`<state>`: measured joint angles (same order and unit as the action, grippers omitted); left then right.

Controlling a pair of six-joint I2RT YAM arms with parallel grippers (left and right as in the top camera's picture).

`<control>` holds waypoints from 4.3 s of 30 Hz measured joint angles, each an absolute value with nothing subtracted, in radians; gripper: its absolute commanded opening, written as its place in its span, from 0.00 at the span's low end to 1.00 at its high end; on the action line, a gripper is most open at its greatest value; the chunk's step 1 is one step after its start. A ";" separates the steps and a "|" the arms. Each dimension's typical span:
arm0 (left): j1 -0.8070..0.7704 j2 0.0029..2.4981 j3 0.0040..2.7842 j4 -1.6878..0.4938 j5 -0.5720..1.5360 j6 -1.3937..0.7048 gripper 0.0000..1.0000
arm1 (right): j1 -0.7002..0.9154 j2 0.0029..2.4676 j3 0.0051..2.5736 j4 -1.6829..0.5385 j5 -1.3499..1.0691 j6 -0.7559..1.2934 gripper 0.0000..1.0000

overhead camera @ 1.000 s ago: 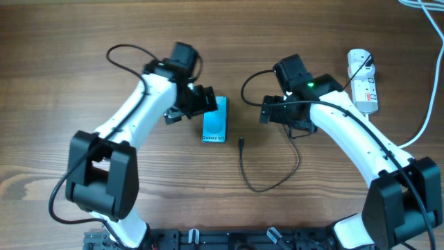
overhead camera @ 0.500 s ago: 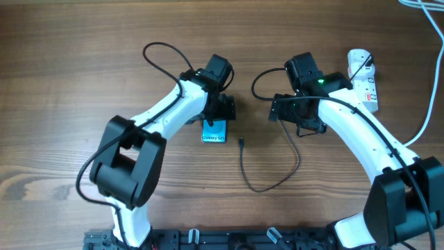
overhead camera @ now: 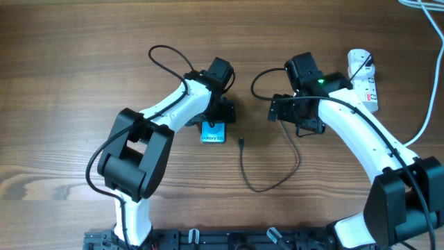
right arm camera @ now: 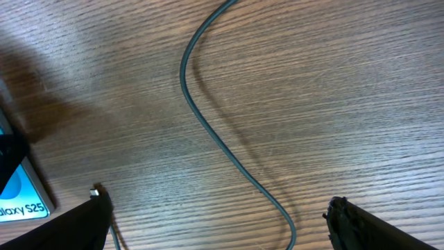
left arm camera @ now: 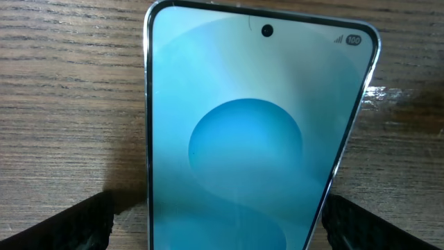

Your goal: Plug charger to phone and switch on socket

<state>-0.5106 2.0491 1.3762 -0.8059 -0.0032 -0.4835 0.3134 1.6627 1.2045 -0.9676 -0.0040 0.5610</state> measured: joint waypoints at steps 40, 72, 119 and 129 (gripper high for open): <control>-0.535 2.067 1.399 -0.841 -0.025 -0.371 0.72 | 0.313 1.663 1.205 -0.992 -0.104 0.561 1.00; -0.125 1.995 1.538 -1.002 1.040 -0.489 0.71 | 0.313 1.663 1.203 -0.877 -0.870 0.330 0.99; -0.080 1.995 1.538 -0.862 1.521 -0.799 0.69 | 0.671 1.300 1.533 -0.991 -0.011 0.469 0.96; -0.080 1.995 1.538 -0.862 1.521 -0.799 0.69 | 0.826 1.504 1.634 -0.985 0.192 0.497 0.94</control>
<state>-0.0799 1.9949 1.5383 -0.8623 1.5208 -0.7990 0.8257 1.5036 1.6337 -0.9852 0.1917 0.4973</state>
